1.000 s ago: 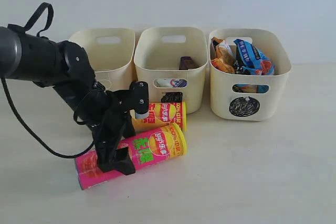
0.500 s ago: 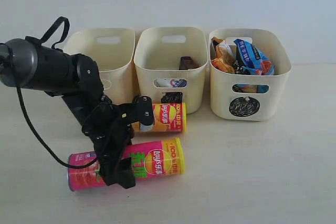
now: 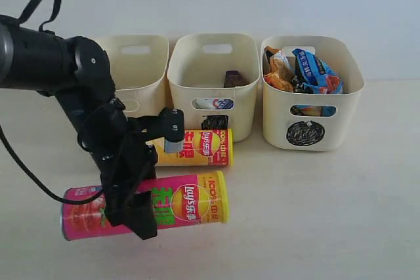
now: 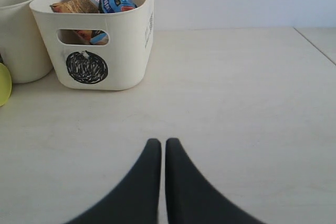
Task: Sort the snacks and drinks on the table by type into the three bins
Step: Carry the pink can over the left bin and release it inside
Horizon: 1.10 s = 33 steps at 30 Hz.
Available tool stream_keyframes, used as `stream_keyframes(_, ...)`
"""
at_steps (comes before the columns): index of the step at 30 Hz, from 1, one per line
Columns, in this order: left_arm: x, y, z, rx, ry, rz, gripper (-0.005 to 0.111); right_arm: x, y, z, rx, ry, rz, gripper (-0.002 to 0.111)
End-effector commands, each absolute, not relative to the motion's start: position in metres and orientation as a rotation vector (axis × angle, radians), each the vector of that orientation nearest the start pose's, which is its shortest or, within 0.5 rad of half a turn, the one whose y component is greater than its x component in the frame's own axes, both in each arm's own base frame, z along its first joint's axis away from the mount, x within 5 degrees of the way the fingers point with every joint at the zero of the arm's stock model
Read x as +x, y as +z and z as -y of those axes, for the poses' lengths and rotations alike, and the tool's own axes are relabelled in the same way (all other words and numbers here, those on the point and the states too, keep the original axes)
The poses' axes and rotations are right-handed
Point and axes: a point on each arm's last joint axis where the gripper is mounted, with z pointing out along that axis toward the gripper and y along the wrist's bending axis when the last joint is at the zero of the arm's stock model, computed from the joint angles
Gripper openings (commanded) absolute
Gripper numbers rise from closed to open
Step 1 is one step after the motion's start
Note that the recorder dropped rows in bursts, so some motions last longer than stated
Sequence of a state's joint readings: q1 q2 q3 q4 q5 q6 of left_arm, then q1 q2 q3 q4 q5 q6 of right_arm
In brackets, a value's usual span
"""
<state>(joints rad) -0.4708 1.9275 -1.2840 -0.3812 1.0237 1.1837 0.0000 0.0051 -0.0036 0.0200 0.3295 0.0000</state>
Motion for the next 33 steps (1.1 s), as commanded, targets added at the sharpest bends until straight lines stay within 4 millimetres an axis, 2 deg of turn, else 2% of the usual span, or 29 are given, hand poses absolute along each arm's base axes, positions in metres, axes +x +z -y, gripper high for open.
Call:
stream_keyframes(1, 0.297, 0.209, 0.186, 1.896, -0.468, -2.280, 0.004, 0.054, 0.184, -0.001, 0.015, 0.020, -1.808, 0.000)
stream_keyframes(4, 0.300, 0.232, 0.178, 1.751, -0.407, -2.266, 0.004, 0.054, 0.184, -0.001, 0.015, 0.020, -1.808, 0.000)
stream_keyframes(7, 0.309, 0.256, 0.164, 1.536, -0.334, -2.252, 0.004, 0.054, 0.184, 0.000, 0.014, 0.018, -1.802, 0.000)
stream_keyframes(13, 0.339, 0.307, 0.140, 1.047, -0.277, -2.237, 0.004, 0.054, 0.184, 0.000, 0.012, 0.016, -1.806, 0.000)
stream_keyframes(18, 0.367, 0.336, 0.129, 0.768, -0.229, -2.118, 0.004, 0.054, 0.184, 0.000, 0.012, 0.016, -1.806, 0.000)
stream_keyframes(25, 0.422, 0.343, 0.118, 0.551, -0.197, -2.016, 0.004, 0.054, 0.184, 0.000, 0.012, 0.016, -1.806, 0.000)
stream_keyframes(33, 0.475, 0.318, 0.112, 0.419, -0.226, -2.038, 0.004, 0.054, 0.184, 0.000, 0.012, 0.016, -1.806, 0.000)
